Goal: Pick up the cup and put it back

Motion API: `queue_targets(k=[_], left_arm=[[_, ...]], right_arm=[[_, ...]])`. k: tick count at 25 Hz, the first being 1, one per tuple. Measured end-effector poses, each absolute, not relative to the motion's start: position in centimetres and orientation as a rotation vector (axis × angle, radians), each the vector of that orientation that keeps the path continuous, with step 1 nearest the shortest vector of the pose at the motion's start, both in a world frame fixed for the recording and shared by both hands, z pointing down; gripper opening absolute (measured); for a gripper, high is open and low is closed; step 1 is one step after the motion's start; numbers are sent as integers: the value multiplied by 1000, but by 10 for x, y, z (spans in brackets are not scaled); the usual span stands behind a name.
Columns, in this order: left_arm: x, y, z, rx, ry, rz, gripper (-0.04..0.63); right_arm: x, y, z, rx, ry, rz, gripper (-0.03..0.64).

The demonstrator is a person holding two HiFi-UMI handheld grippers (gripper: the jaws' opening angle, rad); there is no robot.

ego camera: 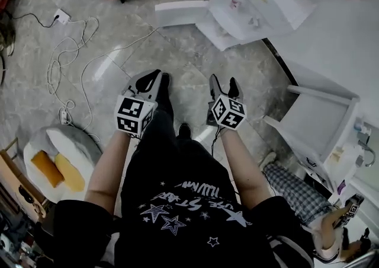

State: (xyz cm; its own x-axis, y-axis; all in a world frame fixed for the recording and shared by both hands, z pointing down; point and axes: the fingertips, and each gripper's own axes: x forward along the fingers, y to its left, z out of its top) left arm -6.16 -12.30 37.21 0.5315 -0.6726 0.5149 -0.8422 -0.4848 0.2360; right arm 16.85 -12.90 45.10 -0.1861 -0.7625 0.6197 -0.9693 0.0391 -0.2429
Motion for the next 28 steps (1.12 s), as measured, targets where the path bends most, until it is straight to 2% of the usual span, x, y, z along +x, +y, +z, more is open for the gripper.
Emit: queue_targets(k=[8,15,22,28], left_arm=[[-60,-191,482,2354,-1225,581,9],[-69,-224,587,2339,-1218,543,9],[-89,-276,680,2338,-1260,533,9],[-96,-323,740,2370,-1276,477,9]], right_arm=[[155,-193,561,1818,-1933,927,305],[192,-225,687,1887,-1820,935,271],[230,-284,793,1982,-1739,912,196],[245,-349,851,2077,-1746,828,175]])
